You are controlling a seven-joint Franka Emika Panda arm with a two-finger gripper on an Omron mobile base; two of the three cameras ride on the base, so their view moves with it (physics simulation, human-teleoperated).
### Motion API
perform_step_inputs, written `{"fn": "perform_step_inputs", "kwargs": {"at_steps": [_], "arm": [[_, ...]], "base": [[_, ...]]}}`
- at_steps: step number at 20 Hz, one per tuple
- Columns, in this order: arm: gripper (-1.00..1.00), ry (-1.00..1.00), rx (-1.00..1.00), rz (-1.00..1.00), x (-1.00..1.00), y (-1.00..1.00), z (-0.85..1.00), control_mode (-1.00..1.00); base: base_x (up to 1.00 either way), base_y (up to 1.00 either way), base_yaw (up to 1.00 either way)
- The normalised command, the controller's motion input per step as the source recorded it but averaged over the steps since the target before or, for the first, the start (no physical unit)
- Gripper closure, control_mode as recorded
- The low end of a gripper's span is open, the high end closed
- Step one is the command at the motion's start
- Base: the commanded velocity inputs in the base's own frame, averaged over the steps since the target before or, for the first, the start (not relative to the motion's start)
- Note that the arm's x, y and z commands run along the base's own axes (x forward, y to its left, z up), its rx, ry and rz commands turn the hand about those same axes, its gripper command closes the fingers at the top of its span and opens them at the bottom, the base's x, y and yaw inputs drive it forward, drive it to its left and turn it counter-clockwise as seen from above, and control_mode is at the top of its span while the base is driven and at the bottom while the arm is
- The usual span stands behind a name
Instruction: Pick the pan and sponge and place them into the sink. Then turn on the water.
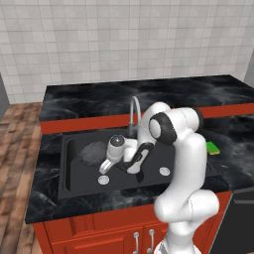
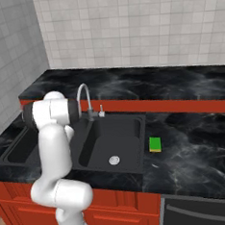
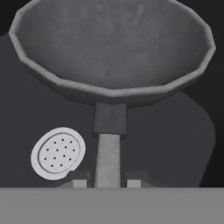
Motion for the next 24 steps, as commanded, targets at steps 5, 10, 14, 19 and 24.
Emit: {"fn": "perform_step_inputs", "kwargs": {"at_steps": [5,10,14,19,24], "arm": [[1.00,0.00,-0.02,0.00,0.33,0.37,-0.48,-1.00],[1.00,0.00,-0.05,0.02,0.36,0.24,-0.51,-1.00],[1.00,0.00,-0.04,0.01,0.47,0.03,-0.28,-1.00],[1.00,0.00,0.00,0.01,0.60,0.00,-0.20,-1.00],[-1.00,0.00,0.02,0.00,0.62,0.00,-0.04,-1.00]], "base": [[0.00,0.00,0.00],[0.00,0.00,0.00],[0.00,0.00,0.00],[0.00,0.00,0.00],[0.00,0.00,0.00]]}}
